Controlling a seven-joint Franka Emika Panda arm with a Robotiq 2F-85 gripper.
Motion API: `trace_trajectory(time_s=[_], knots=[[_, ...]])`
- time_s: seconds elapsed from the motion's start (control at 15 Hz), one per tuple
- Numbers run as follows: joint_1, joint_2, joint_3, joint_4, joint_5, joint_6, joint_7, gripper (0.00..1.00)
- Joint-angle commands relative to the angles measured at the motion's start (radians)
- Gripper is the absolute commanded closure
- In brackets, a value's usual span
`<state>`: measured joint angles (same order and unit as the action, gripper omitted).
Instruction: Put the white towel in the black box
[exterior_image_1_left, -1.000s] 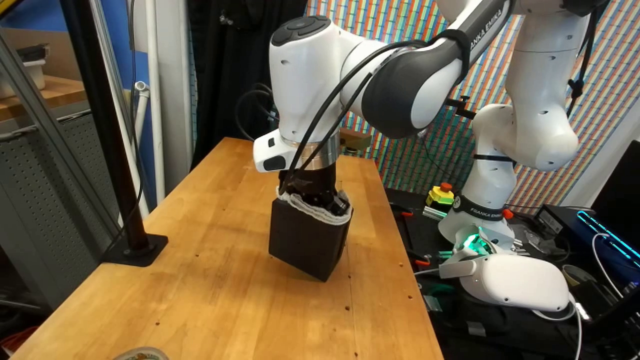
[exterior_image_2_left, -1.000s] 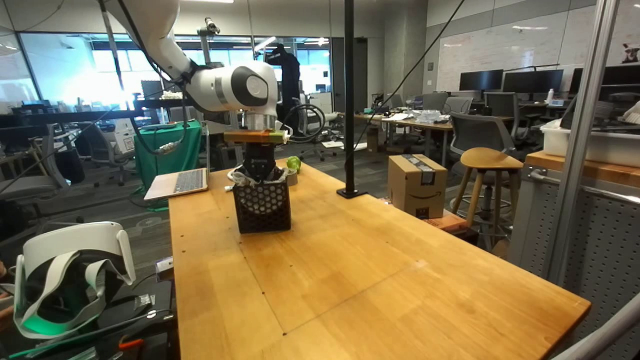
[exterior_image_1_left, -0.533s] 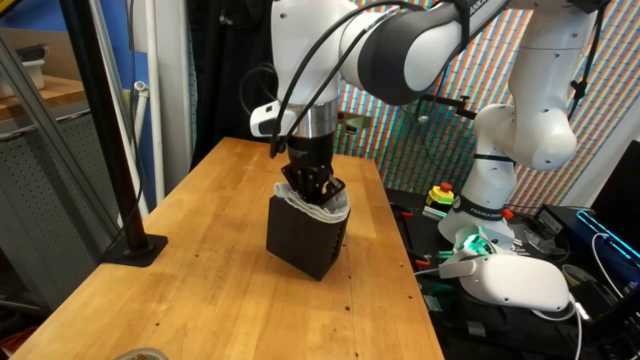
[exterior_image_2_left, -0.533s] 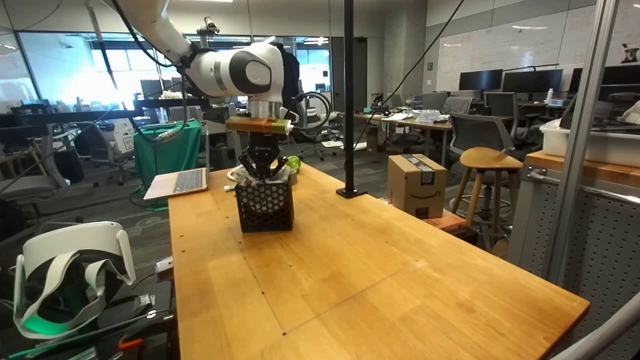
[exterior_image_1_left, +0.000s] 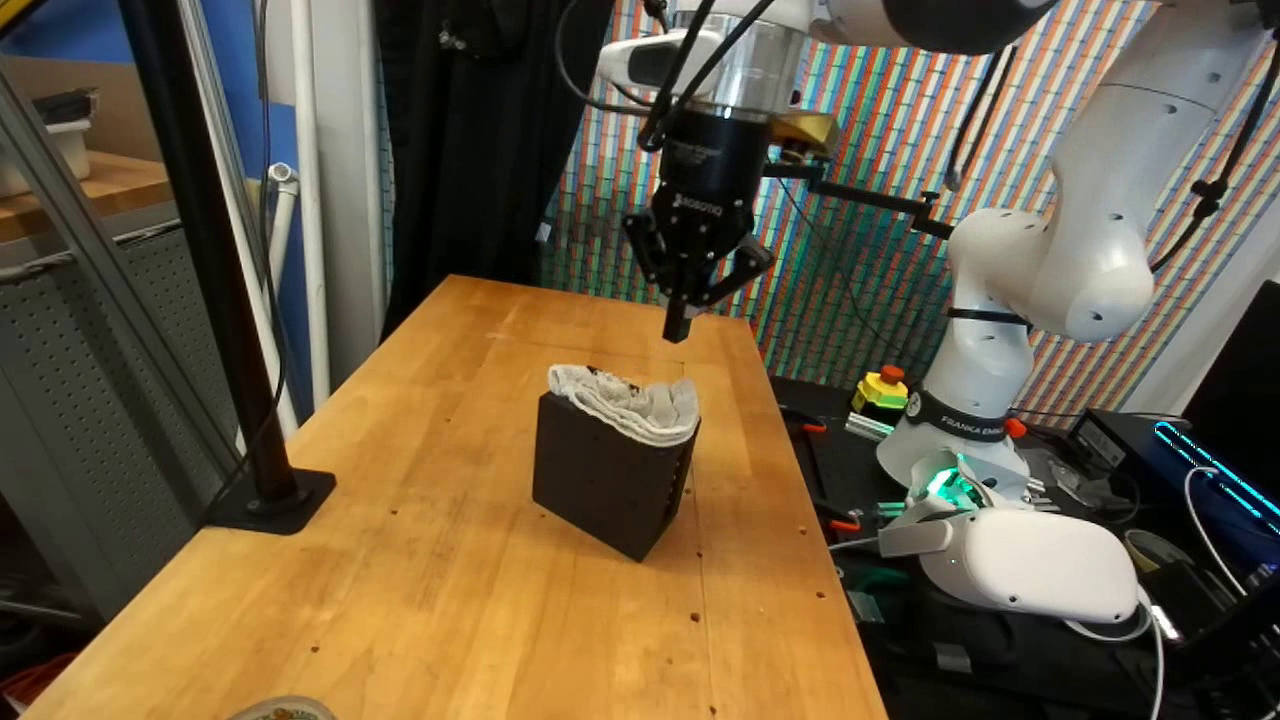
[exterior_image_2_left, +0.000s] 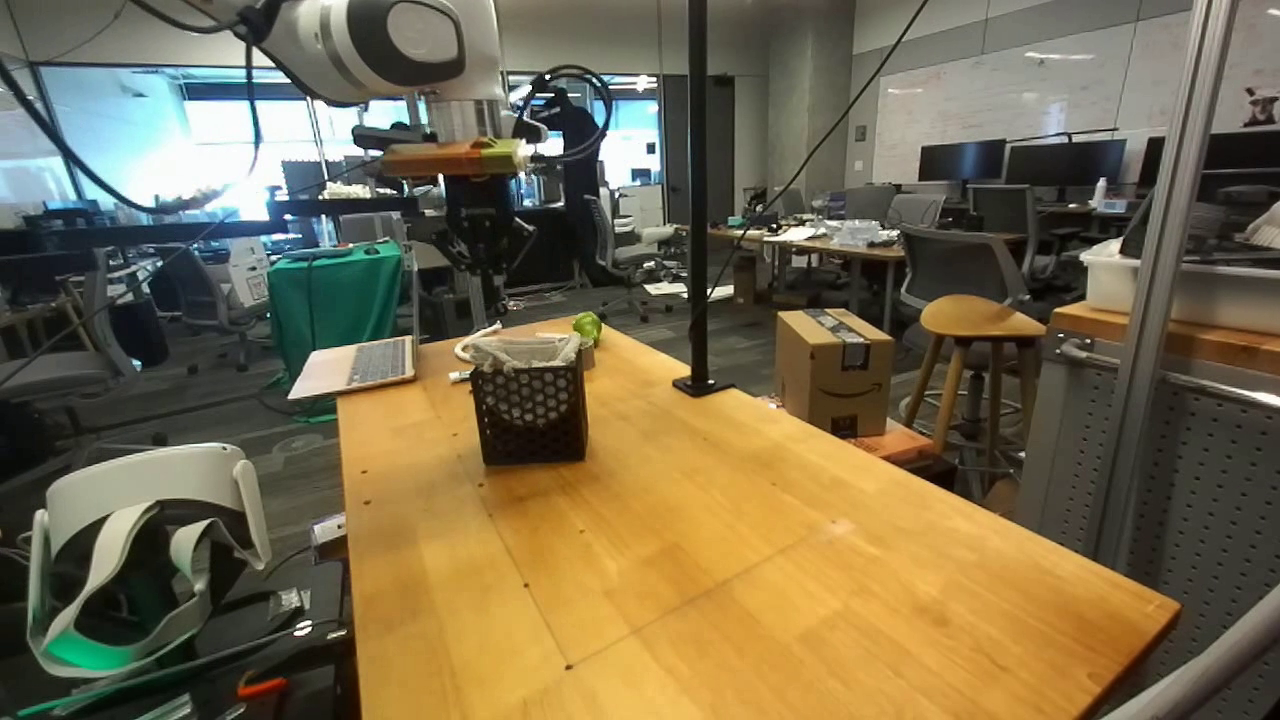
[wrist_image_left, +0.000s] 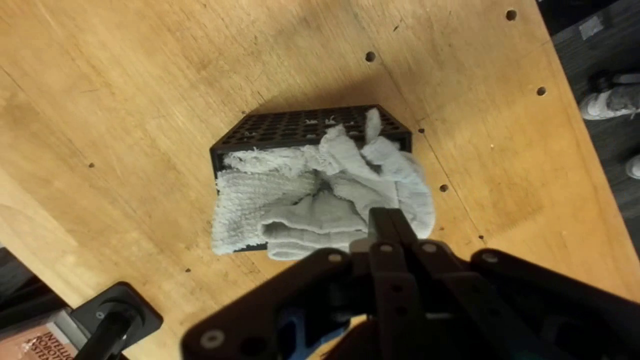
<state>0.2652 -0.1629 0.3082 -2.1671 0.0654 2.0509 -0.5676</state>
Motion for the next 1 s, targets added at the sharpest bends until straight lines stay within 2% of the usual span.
trace_trajectory(time_s=[0.0, 0.2, 0.27, 0.33, 0.4, 0.47, 0.93], knots=[[0.06, -0.151, -0.034, -0.125, 0.091, 0.031, -0.081, 0.95], [0.113, -0.213, -0.04, -0.209, 0.145, 0.087, -0.11, 0.95], [0.129, -0.229, -0.036, -0.237, 0.152, 0.121, -0.105, 0.9], [0.144, -0.242, -0.033, -0.262, 0.152, 0.148, -0.104, 0.69], [0.157, -0.251, -0.026, -0.289, 0.138, 0.186, -0.095, 0.68], [0.169, -0.257, -0.022, -0.315, 0.126, 0.225, -0.087, 0.62], [0.201, -0.23, -0.015, -0.41, 0.042, 0.419, -0.043, 0.08]])
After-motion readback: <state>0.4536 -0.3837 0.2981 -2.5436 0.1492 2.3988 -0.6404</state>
